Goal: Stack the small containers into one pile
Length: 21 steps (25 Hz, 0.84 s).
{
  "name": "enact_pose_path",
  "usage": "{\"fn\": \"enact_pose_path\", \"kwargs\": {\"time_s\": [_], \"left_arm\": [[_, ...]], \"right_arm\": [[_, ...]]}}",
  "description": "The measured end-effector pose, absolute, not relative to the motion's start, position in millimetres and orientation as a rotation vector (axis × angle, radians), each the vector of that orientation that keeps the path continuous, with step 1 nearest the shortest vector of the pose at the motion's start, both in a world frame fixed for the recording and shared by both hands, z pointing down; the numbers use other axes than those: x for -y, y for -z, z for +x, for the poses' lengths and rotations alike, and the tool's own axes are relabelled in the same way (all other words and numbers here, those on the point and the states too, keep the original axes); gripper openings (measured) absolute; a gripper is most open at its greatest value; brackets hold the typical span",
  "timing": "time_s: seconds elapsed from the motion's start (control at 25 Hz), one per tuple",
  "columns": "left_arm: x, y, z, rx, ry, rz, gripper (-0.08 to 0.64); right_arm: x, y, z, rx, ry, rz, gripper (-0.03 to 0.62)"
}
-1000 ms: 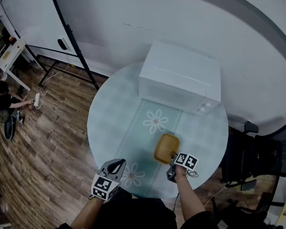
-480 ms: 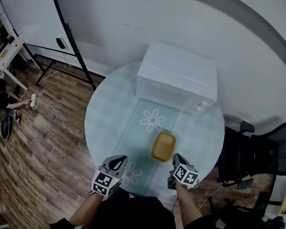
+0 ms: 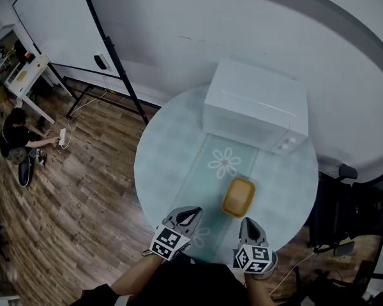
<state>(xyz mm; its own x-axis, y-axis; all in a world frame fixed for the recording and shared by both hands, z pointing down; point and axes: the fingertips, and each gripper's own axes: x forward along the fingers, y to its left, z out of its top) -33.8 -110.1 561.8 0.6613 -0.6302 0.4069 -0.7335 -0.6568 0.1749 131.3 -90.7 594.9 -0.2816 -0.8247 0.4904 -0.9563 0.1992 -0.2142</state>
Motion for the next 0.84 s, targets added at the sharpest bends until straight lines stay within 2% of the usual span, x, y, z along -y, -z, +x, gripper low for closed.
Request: {"fn": "enact_pose_path", "kwargs": {"time_s": [0.84], "left_arm": [[109.7, -552.0, -36.2, 1.093, -0.436, 2.573, 0.017]], "right_arm": [[84.0, -590.2, 110.1, 2.268, -0.667, 1.633, 0.023]]}}
